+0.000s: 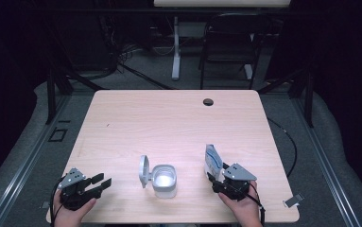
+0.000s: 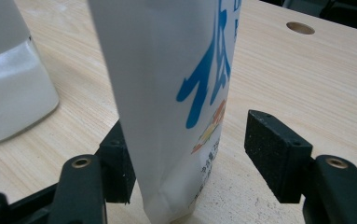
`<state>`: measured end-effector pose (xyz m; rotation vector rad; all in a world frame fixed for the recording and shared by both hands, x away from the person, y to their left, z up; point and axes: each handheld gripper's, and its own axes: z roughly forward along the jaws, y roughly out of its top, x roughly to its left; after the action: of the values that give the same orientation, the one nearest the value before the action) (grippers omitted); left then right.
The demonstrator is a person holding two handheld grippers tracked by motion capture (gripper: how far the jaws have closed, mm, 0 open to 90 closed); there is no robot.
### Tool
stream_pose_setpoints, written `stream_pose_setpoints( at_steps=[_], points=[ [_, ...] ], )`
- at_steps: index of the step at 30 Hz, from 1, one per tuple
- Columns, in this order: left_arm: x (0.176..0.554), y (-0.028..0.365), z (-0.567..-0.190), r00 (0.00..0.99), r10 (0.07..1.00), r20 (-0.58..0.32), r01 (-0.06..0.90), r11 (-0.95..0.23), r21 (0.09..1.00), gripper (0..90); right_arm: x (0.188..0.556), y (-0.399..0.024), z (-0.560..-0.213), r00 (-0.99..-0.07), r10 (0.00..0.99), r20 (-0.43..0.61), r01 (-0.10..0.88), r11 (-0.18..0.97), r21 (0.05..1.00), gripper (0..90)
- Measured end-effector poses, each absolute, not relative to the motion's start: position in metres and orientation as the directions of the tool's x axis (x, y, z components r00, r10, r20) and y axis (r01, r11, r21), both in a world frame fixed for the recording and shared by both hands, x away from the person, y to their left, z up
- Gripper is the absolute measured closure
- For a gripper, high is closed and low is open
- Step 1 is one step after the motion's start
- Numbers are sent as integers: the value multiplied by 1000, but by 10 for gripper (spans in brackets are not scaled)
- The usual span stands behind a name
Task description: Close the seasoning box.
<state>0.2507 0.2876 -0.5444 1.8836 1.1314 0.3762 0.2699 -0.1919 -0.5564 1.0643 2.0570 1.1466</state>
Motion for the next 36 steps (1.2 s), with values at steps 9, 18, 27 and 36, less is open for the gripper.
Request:
stream_pose_setpoints(
  at_steps=[9, 18, 27, 36],
  points=[
    [247, 273, -540, 569, 807, -157, 547, -228, 806, 588, 269, -204, -558, -528, 847, -60, 386, 302, 872, 366],
    [245, 260, -532, 584, 792, -178, 532, -208, 821, 594, 267, -209, -558, -546, 837, -44, 395, 303, 867, 358],
    [243, 253, -520, 598, 783, -170, 514, -212, 831, 594, 262, -205, -553, -563, 826, -34, 392, 303, 869, 344],
    [242, 252, -513, 606, 778, -165, 496, -208, 843, 606, 252, -200, -543, -542, 837, -69, 420, 341, 841, 341]
  ],
)
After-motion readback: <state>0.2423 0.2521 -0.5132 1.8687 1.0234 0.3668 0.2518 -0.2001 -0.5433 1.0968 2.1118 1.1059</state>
